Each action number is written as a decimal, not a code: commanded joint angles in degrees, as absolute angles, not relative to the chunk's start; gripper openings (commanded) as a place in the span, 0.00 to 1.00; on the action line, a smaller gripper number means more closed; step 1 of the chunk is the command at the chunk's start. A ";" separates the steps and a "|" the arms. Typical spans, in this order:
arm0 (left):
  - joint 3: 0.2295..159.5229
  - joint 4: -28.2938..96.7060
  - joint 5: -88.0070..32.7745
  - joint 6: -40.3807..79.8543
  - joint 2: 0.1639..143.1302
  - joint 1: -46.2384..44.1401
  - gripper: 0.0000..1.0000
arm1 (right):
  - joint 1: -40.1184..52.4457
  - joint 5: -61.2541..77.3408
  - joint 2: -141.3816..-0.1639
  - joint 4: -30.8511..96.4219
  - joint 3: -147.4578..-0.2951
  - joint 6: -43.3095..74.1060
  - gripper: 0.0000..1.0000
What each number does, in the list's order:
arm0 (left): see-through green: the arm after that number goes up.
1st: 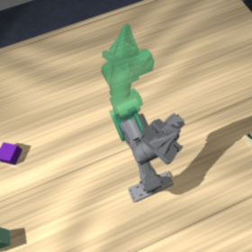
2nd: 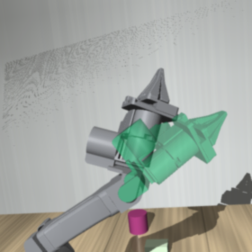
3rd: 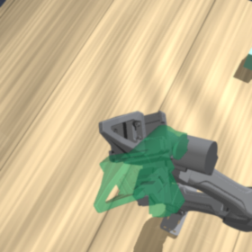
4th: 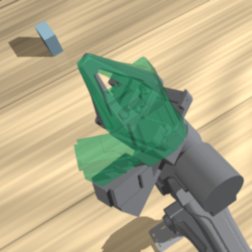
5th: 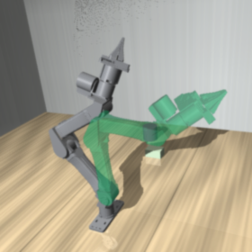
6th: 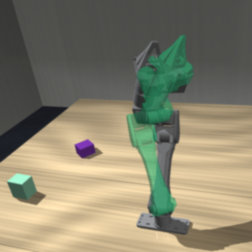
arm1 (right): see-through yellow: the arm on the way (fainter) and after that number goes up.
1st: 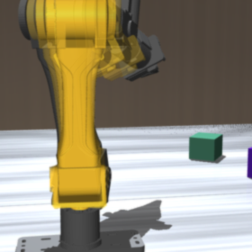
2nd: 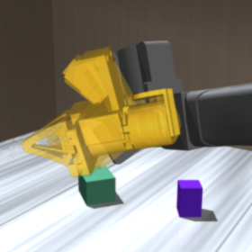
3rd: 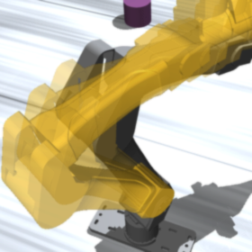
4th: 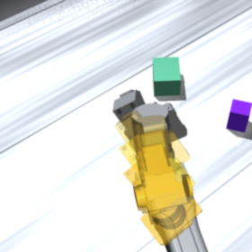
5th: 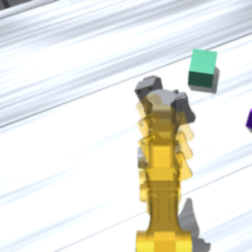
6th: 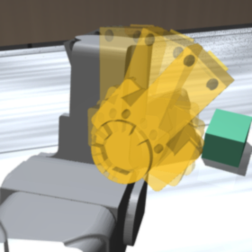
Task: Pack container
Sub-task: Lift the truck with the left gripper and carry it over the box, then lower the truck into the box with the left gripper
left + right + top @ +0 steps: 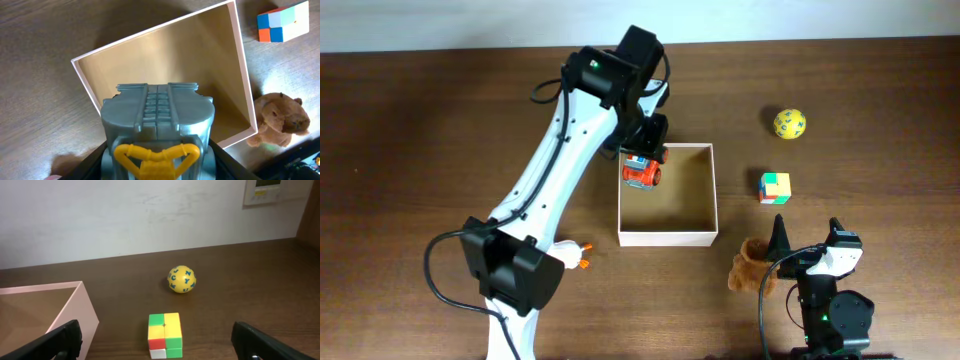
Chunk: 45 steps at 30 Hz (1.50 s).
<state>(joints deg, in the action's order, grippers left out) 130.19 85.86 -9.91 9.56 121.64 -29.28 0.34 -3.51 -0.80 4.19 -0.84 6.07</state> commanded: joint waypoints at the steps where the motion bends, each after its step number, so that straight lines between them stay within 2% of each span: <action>1: 131.28 85.25 -8.73 11.38 122.04 -29.52 0.40 | -0.03 -3.40 -0.21 4.23 -0.32 6.20 0.99; 23: 131.28 83.24 -5.98 17.17 129.54 -30.00 0.40 | -0.03 -3.40 -0.21 4.23 -0.32 6.20 0.99; 45: 131.28 83.09 -3.60 17.37 134.67 -30.26 0.39 | -0.03 -3.40 -0.21 4.23 -0.32 6.20 0.99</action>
<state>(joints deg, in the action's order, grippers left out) 130.34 83.31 -4.75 16.58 134.13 -29.85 0.34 -3.51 -0.80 4.19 -0.84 6.02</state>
